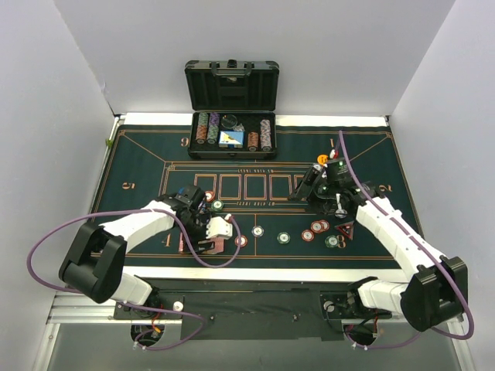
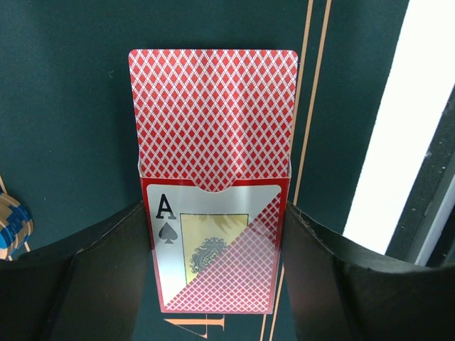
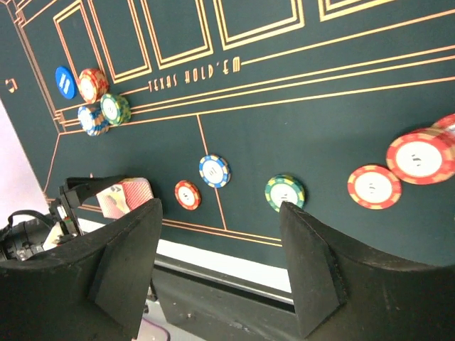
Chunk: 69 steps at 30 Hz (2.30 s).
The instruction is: Distribute texas hold em gaming equipment
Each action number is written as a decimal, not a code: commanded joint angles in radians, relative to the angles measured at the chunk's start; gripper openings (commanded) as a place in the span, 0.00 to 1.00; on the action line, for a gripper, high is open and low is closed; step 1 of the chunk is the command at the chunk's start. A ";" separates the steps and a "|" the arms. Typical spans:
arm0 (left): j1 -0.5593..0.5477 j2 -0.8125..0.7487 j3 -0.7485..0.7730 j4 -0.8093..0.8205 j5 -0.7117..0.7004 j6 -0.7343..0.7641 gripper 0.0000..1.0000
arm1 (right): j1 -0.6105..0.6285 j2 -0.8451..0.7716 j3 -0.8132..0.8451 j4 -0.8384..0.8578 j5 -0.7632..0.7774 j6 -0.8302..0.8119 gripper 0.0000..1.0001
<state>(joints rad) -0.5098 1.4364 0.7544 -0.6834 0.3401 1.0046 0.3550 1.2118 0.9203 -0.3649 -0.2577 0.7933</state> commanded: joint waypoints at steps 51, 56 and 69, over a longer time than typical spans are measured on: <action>-0.027 0.050 0.795 -0.499 0.117 -0.143 0.15 | 0.391 0.446 -0.014 1.305 -0.439 0.546 0.54; -0.030 0.053 0.789 -0.484 0.108 -0.152 0.15 | 0.389 0.454 -0.011 1.327 -0.446 0.560 0.40; 0.004 -0.004 0.781 -0.419 0.135 -0.207 0.95 | 0.345 0.434 -0.086 1.461 -0.462 0.661 0.19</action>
<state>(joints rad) -0.5289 1.4796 1.4929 -1.1297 0.4191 0.8051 0.7193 1.6810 0.8501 0.9127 -0.6853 1.3895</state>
